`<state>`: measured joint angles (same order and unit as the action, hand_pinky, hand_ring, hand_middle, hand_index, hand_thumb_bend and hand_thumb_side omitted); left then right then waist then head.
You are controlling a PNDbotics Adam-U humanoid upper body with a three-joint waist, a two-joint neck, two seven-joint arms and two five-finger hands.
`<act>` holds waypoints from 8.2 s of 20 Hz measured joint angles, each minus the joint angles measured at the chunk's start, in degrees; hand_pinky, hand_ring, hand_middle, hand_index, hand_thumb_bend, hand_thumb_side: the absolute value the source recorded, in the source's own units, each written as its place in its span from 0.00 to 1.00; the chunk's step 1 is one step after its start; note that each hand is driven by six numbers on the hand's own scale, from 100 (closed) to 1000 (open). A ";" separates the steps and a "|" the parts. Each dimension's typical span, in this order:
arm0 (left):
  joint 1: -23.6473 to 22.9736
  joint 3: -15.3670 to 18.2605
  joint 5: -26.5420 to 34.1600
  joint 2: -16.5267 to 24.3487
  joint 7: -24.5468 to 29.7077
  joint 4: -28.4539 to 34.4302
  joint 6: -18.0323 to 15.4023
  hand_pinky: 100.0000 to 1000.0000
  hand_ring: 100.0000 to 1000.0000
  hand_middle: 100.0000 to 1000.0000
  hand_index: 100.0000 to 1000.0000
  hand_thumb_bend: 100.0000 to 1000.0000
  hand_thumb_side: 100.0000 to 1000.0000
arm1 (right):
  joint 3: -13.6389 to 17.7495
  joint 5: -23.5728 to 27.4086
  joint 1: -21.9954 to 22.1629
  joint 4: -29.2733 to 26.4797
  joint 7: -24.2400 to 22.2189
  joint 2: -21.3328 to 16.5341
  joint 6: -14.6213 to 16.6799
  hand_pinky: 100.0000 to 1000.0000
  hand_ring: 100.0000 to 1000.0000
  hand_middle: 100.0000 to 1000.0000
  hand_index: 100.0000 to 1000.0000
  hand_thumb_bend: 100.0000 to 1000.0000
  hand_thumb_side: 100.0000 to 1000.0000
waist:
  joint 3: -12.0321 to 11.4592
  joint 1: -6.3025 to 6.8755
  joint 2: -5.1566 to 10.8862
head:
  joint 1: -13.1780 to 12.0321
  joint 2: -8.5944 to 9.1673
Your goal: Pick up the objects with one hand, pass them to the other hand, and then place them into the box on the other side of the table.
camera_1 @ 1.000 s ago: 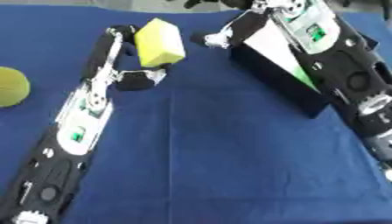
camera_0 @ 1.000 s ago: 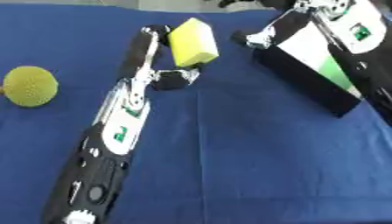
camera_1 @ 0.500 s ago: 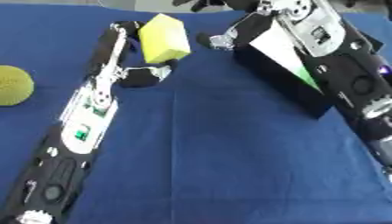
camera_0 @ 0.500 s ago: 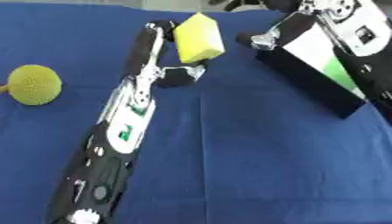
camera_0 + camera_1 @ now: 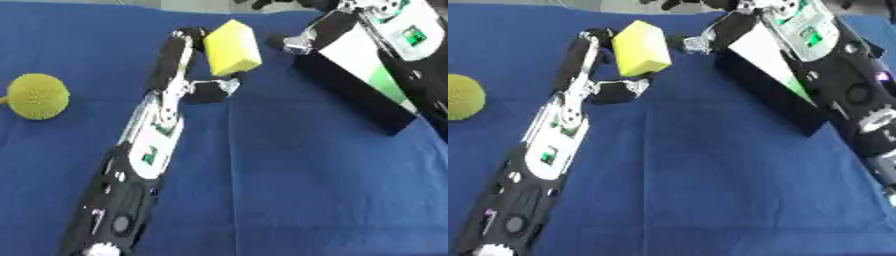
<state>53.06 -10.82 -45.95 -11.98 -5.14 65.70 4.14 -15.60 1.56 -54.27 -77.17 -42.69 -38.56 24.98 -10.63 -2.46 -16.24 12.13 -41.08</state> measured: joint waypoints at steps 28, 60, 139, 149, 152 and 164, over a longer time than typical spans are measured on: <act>-0.85 -1.79 3.38 -0.11 1.03 6.10 0.60 0.55 0.61 0.44 0.51 0.19 0.19 | -0.97 -2.81 0.39 0.93 0.92 1.05 0.92 0.93 1.00 0.93 0.96 0.08 0.41 | -0.25 -0.07 -0.81 | -3.89 1.98; -1.51 -2.03 2.97 0.88 7.01 7.09 -4.52 0.56 0.62 0.45 0.52 0.22 0.19 | -2.51 -0.03 1.43 0.91 2.02 0.50 2.03 0.91 1.00 0.73 0.73 0.04 0.29 | -0.04 -0.07 -1.17 | -3.62 1.93; -6.22 -1.04 -5.55 3.44 2.03 5.16 -2.15 0.62 0.69 0.55 0.75 0.96 0.46 | 20.89 11.31 15.52 11.40 4.79 -12.28 -4.81 0.79 1.00 0.37 0.34 0.19 0.00 | 4.13 0.32 0.14 | 2.37 0.42; -6.34 -1.05 -4.96 3.85 1.77 5.13 -2.39 0.62 0.69 0.55 0.75 0.95 0.46 | 22.54 3.94 15.50 19.68 12.18 -12.62 -3.94 0.79 1.00 0.37 0.34 0.22 0.00 | 3.85 0.70 0.14 | 3.89 1.51; -6.39 -1.06 -4.54 3.85 1.76 5.14 -2.40 0.62 0.69 0.55 0.75 0.96 0.46 | 22.27 1.72 14.97 22.03 12.25 -12.60 -2.62 0.79 1.00 0.37 0.34 0.23 0.00 | 3.58 0.70 0.14 | 4.06 1.52; -6.63 -1.36 -4.37 3.85 1.68 5.15 -2.49 0.62 0.69 0.55 0.75 0.96 0.46 | 21.48 -3.37 14.39 25.63 12.22 -12.41 2.69 0.83 1.00 0.68 0.67 0.25 0.00 | 3.12 0.95 0.14 | 4.16 1.52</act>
<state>46.44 -12.18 -50.32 -8.13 -3.46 70.84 1.65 5.88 -1.81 -39.88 -51.54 -30.47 -50.97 27.68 -7.51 -1.51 -16.10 16.28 -39.56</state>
